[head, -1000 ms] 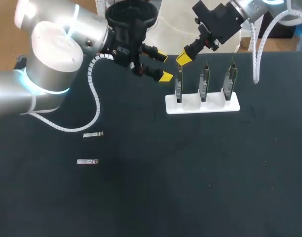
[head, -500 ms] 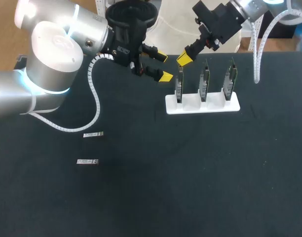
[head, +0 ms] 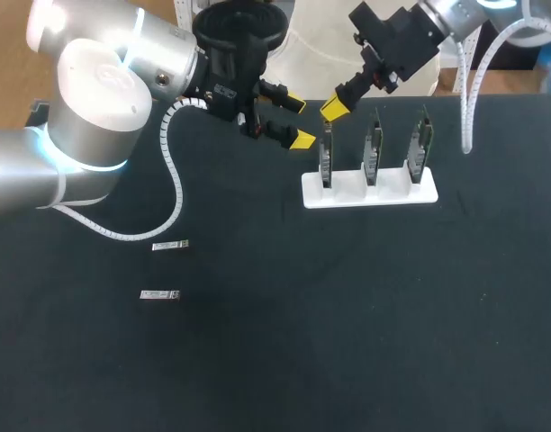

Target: Pick up the optical module with the left hand, and insert it into the network port with the right hand.

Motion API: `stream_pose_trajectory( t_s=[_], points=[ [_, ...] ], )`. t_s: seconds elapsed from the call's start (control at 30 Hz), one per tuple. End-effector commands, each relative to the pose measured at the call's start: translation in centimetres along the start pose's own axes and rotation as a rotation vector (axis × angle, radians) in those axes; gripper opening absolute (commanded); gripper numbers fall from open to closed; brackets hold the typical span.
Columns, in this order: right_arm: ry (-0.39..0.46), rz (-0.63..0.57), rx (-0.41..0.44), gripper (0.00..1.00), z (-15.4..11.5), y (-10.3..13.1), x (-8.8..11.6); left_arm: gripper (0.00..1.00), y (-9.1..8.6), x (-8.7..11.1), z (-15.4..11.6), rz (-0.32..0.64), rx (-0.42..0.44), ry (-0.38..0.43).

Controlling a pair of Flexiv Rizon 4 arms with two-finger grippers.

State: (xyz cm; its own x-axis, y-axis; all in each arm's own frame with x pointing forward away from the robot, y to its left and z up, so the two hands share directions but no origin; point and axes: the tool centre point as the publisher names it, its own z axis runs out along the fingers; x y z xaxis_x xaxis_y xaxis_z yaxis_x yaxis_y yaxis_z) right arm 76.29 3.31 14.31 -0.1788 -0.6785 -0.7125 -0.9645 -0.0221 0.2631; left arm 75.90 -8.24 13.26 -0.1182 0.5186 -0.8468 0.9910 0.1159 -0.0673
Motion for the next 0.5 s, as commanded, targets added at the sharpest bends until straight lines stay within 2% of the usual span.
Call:
stream_pose_trajectory(
  t_s=[0.03, 0.37, 0.5],
  points=[
    [-0.026, -0.013, 0.004, 0.00, 0.7, 0.2, 2.3, 1.00, 0.2, -0.1, 0.1, -0.002, 0.003, 0.005],
    [-0.059, -0.070, 0.027, 0.00, -1.3, 1.2, 0.8, 1.00, 0.2, -0.1, 0.1, -0.002, 0.003, 0.005],
    [-0.097, -0.086, 0.034, 0.00, -2.7, 1.3, 0.3, 1.00, 0.2, -0.1, 0.1, -0.002, 0.003, 0.005]
  ],
)
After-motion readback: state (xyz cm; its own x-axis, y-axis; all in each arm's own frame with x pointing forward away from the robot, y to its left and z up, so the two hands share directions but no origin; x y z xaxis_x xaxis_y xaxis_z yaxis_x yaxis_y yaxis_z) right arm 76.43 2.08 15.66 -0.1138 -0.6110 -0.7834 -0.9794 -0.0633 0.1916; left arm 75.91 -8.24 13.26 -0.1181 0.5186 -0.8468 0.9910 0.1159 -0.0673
